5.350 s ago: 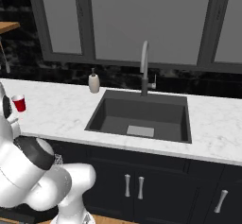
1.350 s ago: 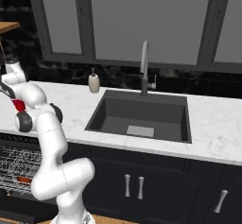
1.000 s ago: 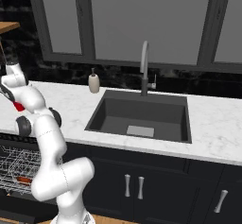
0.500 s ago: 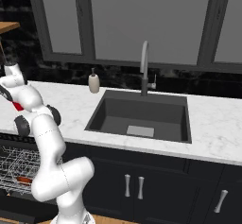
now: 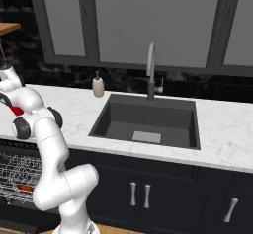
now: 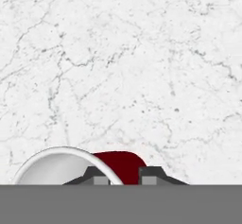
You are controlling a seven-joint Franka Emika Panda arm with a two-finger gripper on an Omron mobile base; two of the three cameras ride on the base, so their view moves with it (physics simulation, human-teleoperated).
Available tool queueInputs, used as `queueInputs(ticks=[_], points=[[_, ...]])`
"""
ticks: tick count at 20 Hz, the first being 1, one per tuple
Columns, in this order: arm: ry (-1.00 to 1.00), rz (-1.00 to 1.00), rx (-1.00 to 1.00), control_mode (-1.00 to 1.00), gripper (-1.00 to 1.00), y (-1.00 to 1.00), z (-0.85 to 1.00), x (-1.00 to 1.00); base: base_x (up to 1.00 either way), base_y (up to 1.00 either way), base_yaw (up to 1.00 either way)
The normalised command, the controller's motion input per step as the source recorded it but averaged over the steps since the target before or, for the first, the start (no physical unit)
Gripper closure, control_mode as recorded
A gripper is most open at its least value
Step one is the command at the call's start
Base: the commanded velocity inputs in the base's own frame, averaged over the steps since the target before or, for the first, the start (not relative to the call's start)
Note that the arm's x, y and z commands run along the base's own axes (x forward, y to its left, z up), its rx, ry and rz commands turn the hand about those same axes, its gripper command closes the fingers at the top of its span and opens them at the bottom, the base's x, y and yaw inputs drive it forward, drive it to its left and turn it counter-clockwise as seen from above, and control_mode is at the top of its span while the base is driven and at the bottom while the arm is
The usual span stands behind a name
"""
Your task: Pick up the cup and bowl from the counter, place them in the dishwasher, and close the dishwasher door.
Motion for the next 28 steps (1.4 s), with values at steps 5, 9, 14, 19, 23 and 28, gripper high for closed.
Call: queueInputs(ticks=[5, 9, 14, 19, 23, 28], points=[[-0.01, -0.07, -0.09, -1.0, 1.0, 0.0, 0.41, -0.7, 0.0, 0.0, 0.0], [-0.07, -0.05, -0.1, -1.0, 1.0, 0.0, 0.32, -0.99, 0.0, 0.0, 0.0], [-0.1, -0.07, -0.14, -1.0, 1.0, -0.02, 0.03, -1.0, 0.0, 0.0, 0.0], [0.0, -0.1, -0.21, -1.0, 1.0, -0.4, 0.01, -1.0, 0.0, 0.0, 0.0], [0.07, -0.13, -0.27, -1.0, 1.0, -0.34, 0.14, -1.0, 0.0, 0.0, 0.0], [0.15, -0.22, -0.29, -1.0, 1.0, -0.24, 0.12, -0.97, 0.0, 0.0, 0.0]])
